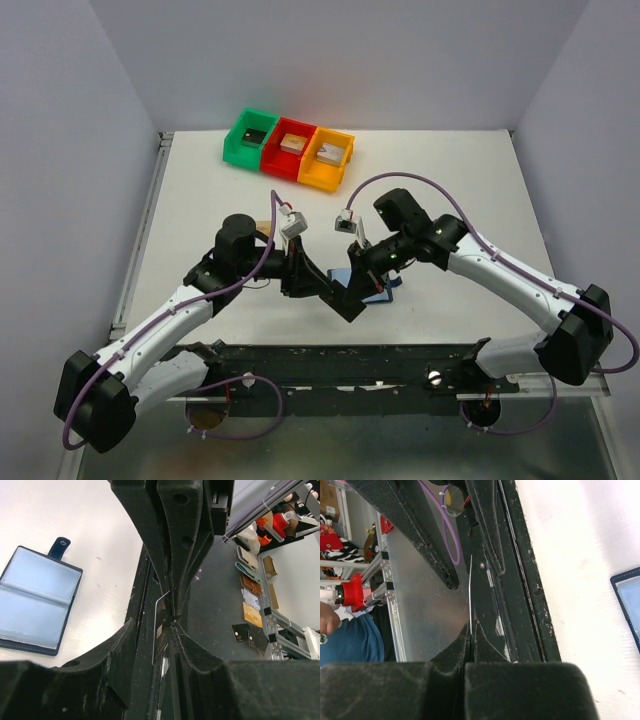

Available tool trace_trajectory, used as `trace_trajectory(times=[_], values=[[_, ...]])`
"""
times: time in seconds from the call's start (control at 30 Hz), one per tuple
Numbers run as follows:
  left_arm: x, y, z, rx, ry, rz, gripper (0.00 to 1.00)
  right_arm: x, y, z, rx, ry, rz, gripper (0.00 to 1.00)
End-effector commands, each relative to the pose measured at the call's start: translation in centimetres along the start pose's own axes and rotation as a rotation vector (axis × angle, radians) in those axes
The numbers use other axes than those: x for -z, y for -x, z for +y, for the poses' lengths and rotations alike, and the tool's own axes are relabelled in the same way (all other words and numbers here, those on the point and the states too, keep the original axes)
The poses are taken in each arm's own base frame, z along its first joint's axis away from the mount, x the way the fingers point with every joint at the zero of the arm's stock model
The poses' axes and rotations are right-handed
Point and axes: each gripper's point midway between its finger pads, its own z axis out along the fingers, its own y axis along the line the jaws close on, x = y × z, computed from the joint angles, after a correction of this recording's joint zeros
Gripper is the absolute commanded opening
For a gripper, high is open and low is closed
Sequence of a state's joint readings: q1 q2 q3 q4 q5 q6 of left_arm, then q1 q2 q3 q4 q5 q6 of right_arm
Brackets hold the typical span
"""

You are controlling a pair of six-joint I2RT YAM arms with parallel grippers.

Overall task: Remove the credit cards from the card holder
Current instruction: Place the credit card at the center of the board.

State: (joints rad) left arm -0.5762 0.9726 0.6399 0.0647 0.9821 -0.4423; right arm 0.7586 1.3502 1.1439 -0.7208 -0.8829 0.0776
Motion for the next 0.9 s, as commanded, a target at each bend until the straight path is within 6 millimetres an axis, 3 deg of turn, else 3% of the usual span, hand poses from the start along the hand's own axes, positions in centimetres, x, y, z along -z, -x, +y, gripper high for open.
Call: trace_trajectory(times=[0.0,0.63,0.87], values=[[0.0,0.7,-1.4,-0.048,-0.069,-0.006,0.41,0.4,0.4,0.8,0.035,0.000,-0.011,0.00],[-0.3,-0.2,-1.9,-0.039,-0.118,0.027,0.27,0.5,0.6,1.0,0.047,0.008,-0.019,0.00],[-0.4,-0.3,-1.9,-0.034,-0.123,0.034,0.15,0.5,0.6,1.0,0.050,0.012,-0.020,0.00]])
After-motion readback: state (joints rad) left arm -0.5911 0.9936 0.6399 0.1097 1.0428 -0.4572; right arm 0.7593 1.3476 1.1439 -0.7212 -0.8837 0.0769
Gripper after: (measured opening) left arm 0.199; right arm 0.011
